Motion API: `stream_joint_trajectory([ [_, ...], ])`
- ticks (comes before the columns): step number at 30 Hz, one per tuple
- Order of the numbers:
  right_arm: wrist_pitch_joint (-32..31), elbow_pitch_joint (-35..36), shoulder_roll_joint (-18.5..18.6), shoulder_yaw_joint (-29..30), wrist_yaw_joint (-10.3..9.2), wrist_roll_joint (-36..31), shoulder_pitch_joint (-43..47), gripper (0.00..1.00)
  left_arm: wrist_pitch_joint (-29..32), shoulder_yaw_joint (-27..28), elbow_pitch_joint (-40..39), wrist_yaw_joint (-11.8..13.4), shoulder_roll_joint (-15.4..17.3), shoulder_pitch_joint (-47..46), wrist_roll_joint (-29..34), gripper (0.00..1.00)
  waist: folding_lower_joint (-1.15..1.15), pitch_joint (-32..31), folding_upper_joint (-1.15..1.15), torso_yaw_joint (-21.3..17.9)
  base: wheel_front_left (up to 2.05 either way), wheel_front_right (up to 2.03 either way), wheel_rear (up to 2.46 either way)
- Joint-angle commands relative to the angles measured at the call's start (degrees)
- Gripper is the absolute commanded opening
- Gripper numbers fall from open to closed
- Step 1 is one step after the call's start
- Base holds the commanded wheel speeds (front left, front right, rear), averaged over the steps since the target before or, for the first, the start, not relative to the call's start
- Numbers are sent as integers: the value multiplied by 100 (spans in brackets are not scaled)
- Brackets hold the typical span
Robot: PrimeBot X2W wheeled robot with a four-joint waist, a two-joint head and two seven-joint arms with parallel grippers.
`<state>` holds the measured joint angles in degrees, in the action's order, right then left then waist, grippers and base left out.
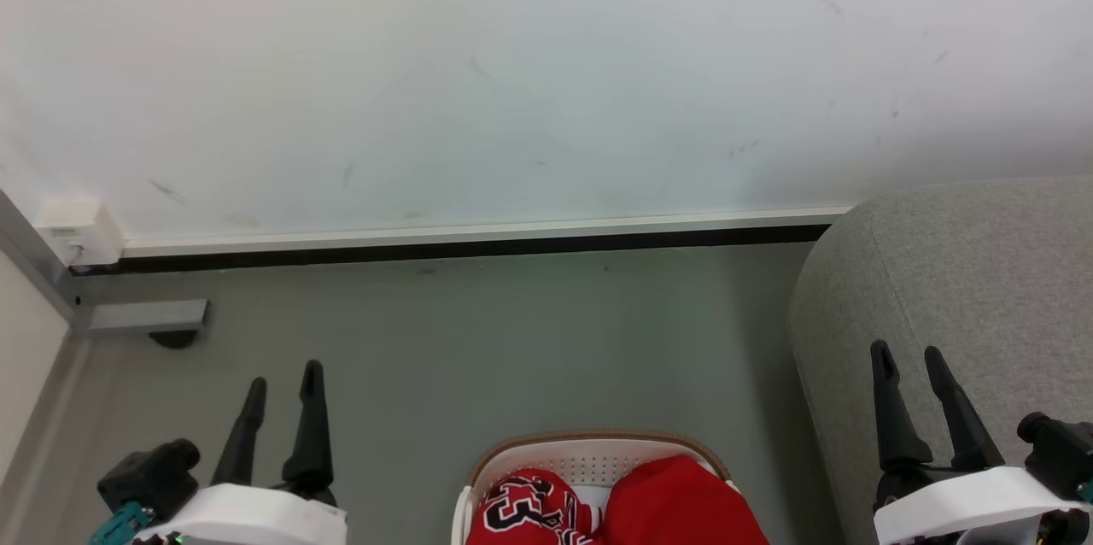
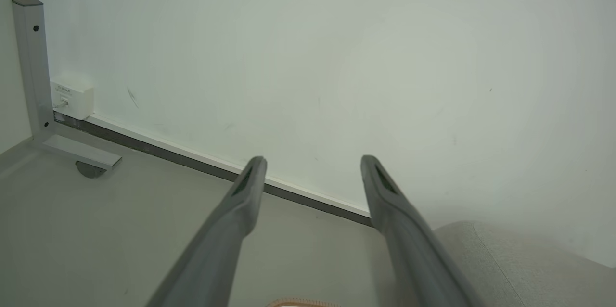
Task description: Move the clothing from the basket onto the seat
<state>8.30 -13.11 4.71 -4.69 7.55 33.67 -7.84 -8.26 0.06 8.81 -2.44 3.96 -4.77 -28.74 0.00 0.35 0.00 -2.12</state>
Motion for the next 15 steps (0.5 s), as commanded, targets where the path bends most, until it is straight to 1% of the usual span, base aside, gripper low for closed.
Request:
stream_joint_trajectory([
  [1, 61, 20, 13, -14, -7, -181, -116, 100, -68, -1, -47, 28, 58, -17, 192, 100, 0, 1, 0, -7, 0, 0, 0],
  [15, 263, -136, 44, -265, -8, -837, -191, 100, -269, -30, -33, 56, 89, -60, 951, 100, 0, 7, 0, -45, 0, 0, 0],
])
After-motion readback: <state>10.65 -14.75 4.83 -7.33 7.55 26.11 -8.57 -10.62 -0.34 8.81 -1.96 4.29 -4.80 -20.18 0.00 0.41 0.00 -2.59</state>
